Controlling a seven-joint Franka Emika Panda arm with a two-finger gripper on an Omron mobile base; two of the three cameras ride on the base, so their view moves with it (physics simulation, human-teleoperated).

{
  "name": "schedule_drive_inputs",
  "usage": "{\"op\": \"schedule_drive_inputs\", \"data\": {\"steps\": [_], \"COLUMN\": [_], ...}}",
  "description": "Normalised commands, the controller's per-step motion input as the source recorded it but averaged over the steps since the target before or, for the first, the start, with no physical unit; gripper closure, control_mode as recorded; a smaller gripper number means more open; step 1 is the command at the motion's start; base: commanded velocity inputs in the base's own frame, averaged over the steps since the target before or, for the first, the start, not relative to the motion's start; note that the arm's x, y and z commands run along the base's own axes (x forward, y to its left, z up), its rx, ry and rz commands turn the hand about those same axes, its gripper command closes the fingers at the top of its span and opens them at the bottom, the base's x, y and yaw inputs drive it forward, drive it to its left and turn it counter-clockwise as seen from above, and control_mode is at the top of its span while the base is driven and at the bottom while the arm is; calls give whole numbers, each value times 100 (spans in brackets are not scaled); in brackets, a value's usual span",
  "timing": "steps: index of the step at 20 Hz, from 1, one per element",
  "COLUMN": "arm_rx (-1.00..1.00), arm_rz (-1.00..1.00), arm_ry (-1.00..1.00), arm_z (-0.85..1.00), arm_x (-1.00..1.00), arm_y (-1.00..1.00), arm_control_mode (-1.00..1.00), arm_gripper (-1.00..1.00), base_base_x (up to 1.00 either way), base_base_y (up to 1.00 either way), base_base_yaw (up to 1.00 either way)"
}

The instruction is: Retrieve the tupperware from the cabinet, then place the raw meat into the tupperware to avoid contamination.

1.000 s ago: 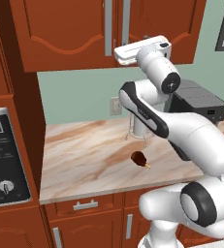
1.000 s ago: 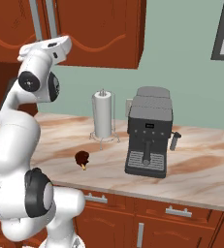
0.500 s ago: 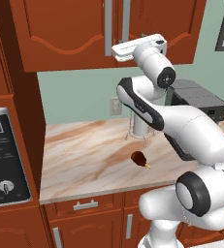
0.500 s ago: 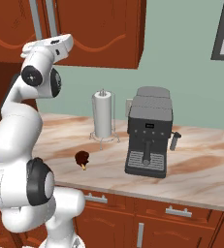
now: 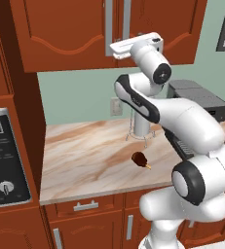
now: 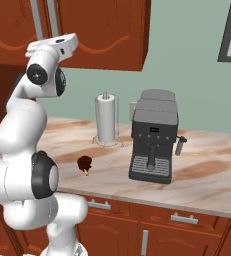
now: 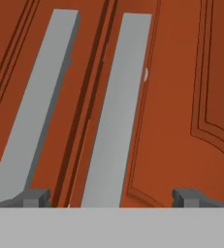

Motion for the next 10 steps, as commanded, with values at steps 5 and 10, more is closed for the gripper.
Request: {"op": "schedule_drive_inputs", "data": {"steps": [5, 10], "arm_rx": [0, 0], "arm_rz": [0, 0], "arm_ry": [0, 0], "arm_z": [-2, -1], "arm_x": [26, 24], "arm_y": [6, 5], "arm_control_mode": [-100, -100], "arm_gripper": [-100, -100], "base_base_x": [0, 0], "base_base_y": [0, 0], "base_base_yaw": [0, 0]}}
